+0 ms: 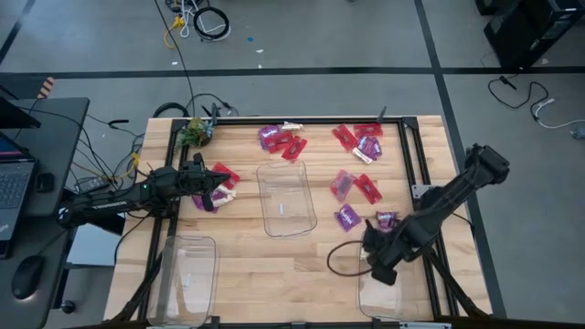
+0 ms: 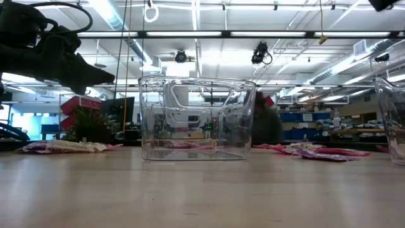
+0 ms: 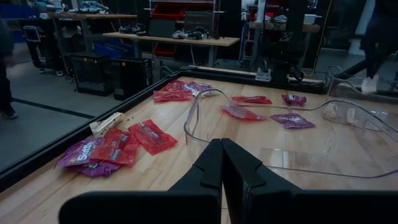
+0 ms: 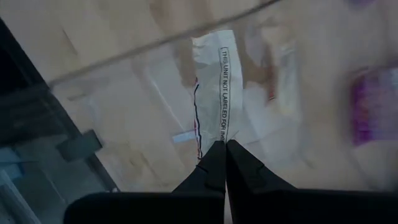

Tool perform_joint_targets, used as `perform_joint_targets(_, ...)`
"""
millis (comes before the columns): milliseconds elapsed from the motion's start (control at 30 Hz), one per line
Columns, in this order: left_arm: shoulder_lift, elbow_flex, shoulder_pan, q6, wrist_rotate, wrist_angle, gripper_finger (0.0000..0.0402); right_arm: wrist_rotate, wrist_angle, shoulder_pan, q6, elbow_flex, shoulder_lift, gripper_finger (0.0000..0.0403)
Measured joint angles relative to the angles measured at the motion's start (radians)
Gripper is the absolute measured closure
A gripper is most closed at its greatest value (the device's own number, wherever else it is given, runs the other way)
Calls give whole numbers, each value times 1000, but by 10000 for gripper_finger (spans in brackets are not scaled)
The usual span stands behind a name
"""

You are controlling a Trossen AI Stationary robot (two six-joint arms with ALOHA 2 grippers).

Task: Sort candy
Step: Put the white chocolate bar into the right transparent bin

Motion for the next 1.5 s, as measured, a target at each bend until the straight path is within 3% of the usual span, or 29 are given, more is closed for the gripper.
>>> perform_joint_targets(400,9,19,0,-50,46,-5,396,-65,194,13,-9,-58,101,396)
perform_joint_targets(633,68,19,0,-107,56,8,396,-70,113,-13,83,-25,38,335)
perform_joint_targets(833,161,21,0,-108,69,119,396,90,-56,-82,47,51,-59,267)
perform_joint_targets(1033,291,110,0,-100,74,97,396,273,-107,-262,-136,61,-153,229)
perform_joint_targets(1200,425,273,7,-51,63,-55,396,320,-82,-450,-391,61,-192,228)
perform_joint_targets(1500,664,638,12,-75,123,-630,396,312,42,-664,-758,61,-203,224)
